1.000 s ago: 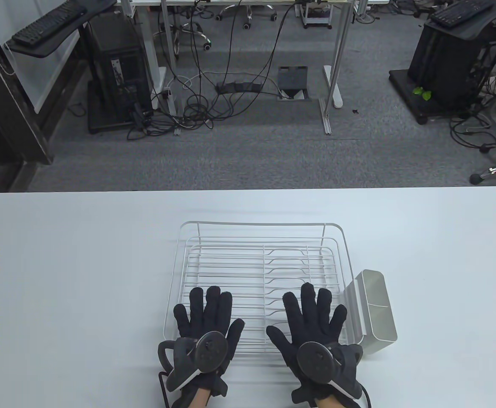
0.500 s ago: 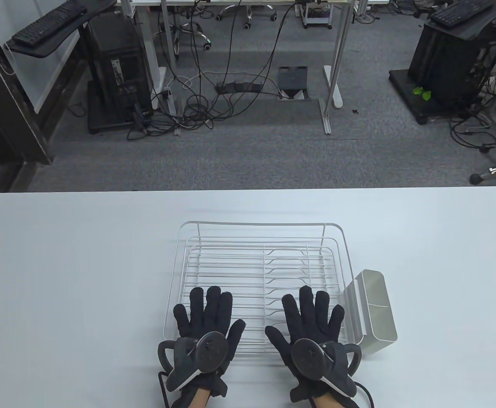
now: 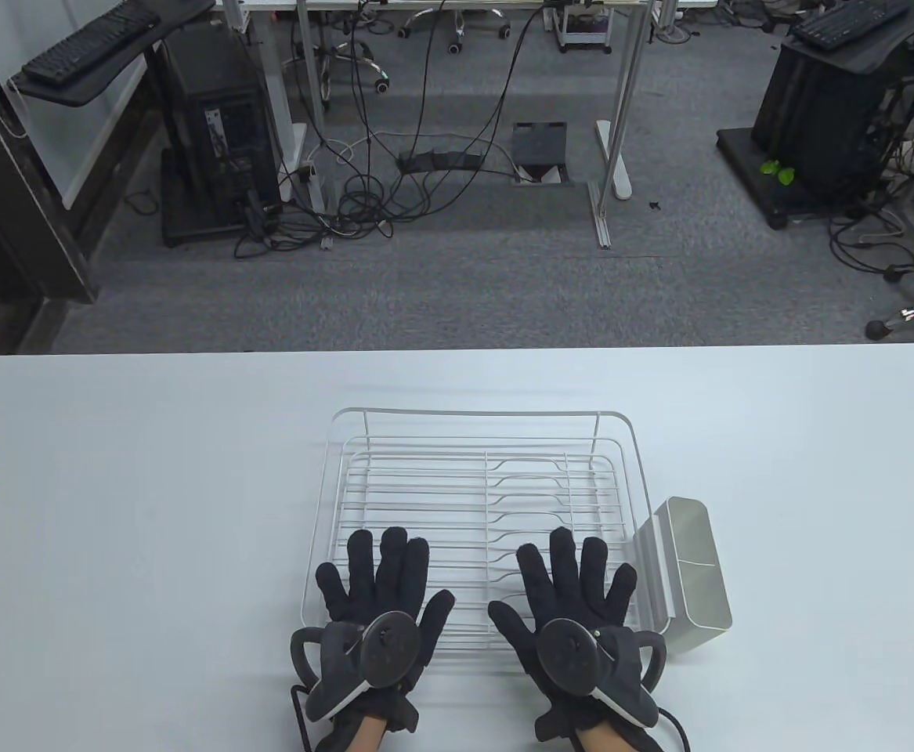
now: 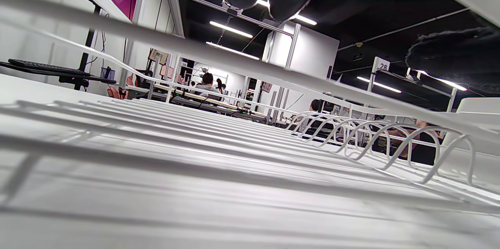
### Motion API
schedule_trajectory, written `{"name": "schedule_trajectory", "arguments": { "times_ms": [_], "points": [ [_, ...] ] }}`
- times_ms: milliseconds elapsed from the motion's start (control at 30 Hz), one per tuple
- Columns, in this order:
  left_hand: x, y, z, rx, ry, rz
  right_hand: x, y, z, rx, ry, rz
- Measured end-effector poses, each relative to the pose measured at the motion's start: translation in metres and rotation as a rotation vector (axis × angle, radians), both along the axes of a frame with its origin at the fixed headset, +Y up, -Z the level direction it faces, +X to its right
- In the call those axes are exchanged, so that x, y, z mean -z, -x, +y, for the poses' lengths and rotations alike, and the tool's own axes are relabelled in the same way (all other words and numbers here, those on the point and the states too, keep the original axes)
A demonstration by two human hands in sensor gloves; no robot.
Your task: Hang the cutlery bin on dish rack (Opening facing upward)
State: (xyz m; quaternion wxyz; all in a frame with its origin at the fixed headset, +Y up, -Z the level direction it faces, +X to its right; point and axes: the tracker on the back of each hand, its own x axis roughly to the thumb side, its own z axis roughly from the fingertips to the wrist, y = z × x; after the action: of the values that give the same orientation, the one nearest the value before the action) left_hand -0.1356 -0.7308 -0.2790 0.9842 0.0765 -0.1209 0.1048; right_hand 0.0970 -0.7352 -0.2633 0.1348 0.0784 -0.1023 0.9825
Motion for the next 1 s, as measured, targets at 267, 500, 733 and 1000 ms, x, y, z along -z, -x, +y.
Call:
{"name": "schedule_trajectory", "arguments": {
  "times_ms": [267,500,733,1000],
  "points": [
    [-0.0002,-0.0001,-0.0004,0.005,-0.001,-0.008,0.0002,0.0000,0.0005,0.002,0.001,0.001],
    [-0.0001,0.0000,-0.0006,0.005,0.001,-0.010,0.0002,0.0001,0.0007,0.003,0.000,0.001],
    [-0.0002,0.0000,-0.0008,0.007,-0.001,-0.011,0.0002,0.0001,0.0008,0.004,-0.001,0.002],
    [-0.0002,-0.0001,-0.0011,0.007,-0.002,-0.013,0.0002,0.0001,0.0009,0.006,-0.002,0.002]
  ]
}}
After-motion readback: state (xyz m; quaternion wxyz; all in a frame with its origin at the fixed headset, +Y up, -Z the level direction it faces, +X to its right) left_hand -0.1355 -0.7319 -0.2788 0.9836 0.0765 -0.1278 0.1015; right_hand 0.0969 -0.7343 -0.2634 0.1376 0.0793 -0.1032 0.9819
